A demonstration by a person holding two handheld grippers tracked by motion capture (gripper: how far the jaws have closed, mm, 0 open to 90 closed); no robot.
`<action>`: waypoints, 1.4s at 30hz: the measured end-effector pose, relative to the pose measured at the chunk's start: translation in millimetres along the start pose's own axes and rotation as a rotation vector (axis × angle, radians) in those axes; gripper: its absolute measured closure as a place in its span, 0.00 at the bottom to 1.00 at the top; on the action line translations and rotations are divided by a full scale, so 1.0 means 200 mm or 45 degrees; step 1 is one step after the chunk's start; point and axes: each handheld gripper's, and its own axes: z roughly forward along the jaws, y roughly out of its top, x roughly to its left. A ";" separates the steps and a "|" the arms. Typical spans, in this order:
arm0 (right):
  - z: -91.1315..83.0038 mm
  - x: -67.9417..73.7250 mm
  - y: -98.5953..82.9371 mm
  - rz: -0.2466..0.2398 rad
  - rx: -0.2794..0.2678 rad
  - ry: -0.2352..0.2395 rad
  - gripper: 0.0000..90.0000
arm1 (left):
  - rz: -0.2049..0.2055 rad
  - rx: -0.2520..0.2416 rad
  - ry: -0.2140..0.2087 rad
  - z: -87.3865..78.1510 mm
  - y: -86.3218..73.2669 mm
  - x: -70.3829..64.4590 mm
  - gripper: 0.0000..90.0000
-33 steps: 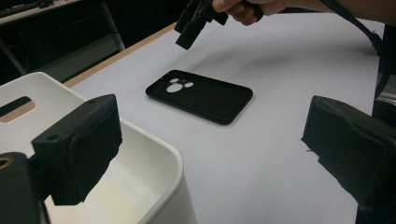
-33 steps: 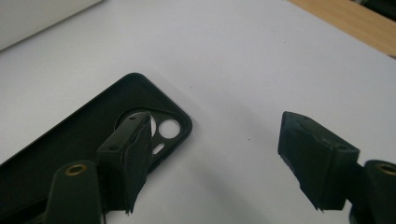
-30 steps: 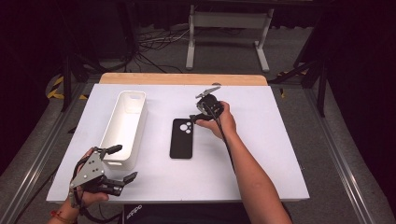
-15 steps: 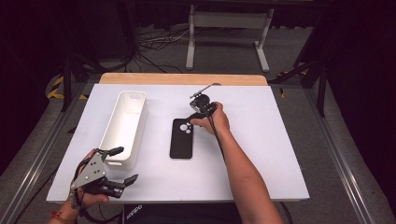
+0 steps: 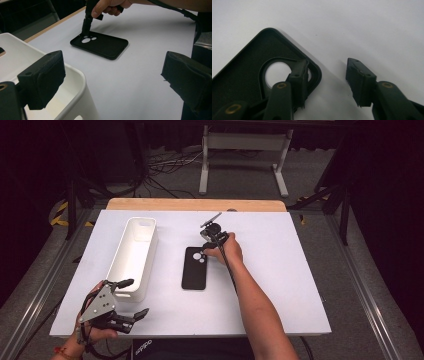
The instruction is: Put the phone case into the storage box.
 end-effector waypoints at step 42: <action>-0.31 0.18 -0.14 -0.245 -0.430 -0.097 0.91 | -0.010 -0.004 -0.001 0.00 0.01 0.00 0.06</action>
